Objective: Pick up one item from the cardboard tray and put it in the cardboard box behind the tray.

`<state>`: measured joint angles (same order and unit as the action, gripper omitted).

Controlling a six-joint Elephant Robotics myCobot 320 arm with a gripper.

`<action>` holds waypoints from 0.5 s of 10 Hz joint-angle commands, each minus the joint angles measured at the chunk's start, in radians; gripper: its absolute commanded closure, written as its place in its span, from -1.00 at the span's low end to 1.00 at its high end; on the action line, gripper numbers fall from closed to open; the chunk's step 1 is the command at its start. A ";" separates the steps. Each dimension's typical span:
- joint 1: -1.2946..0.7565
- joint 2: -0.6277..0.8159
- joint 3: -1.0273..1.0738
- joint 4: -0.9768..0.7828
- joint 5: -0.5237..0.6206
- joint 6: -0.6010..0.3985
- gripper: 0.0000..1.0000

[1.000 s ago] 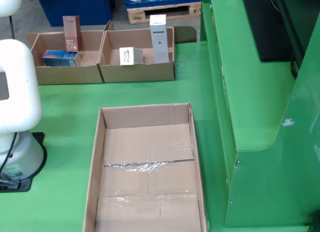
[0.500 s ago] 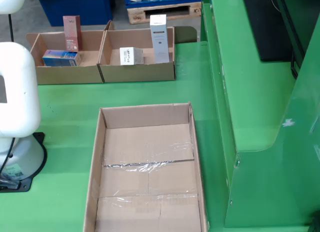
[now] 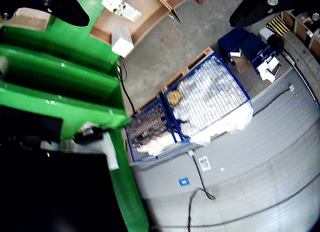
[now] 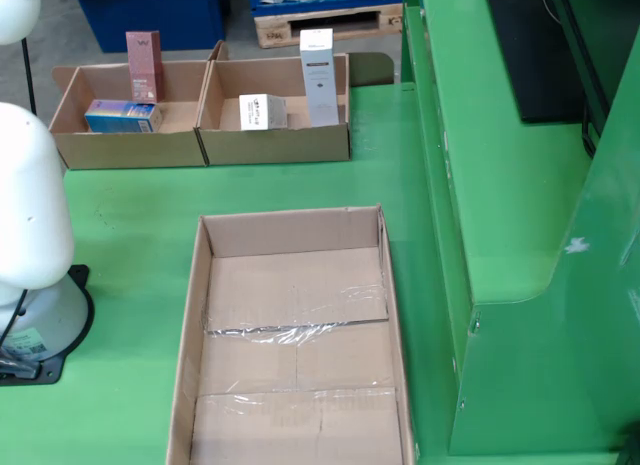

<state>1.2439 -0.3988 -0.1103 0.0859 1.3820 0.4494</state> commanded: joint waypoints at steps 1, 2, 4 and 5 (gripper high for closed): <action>-0.345 0.717 -0.606 -0.578 0.228 0.031 -1.00; -0.392 0.842 -0.702 -0.587 0.223 0.057 -1.00; -0.426 1.025 -0.778 -0.664 0.116 0.211 -1.00; -0.594 1.034 -0.900 -0.524 0.162 0.178 -1.00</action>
<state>0.9955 -0.1471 -0.3604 -0.1625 1.5876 0.5430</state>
